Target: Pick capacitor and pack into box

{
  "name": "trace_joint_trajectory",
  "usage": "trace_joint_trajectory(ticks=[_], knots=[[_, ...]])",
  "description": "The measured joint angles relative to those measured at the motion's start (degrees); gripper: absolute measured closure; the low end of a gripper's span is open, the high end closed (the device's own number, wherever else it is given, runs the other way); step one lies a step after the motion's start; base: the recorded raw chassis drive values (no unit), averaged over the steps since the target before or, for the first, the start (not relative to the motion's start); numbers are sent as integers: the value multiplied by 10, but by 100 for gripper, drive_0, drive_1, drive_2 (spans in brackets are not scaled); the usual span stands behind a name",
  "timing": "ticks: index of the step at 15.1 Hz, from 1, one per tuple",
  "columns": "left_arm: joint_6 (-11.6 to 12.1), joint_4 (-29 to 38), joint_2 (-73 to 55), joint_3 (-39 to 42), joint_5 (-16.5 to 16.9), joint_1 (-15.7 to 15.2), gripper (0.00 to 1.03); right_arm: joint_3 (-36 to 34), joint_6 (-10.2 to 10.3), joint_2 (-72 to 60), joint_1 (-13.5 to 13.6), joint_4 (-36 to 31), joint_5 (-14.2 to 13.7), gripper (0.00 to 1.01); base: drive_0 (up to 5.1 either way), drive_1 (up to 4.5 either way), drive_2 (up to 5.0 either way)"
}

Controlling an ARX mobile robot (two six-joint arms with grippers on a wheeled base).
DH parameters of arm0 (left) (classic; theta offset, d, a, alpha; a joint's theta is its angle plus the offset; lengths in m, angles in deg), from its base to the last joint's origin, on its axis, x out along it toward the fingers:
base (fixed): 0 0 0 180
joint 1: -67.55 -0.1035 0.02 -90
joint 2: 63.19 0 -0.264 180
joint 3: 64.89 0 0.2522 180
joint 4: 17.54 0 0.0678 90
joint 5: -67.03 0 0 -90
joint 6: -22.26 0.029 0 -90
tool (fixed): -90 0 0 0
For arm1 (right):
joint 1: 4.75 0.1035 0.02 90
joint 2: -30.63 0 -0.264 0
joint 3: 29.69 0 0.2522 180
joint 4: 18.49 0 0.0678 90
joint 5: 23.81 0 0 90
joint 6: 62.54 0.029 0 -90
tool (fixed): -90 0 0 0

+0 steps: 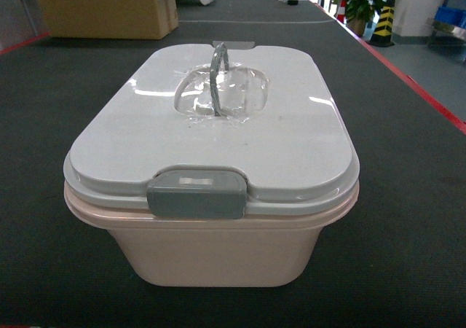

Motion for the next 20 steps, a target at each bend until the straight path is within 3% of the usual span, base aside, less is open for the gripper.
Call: trace_joint_trajectory(ticks=[20], knots=[[0, 0, 0, 0, 0, 0, 5, 0, 0, 0, 0, 0, 0, 3, 0, 0, 0]])
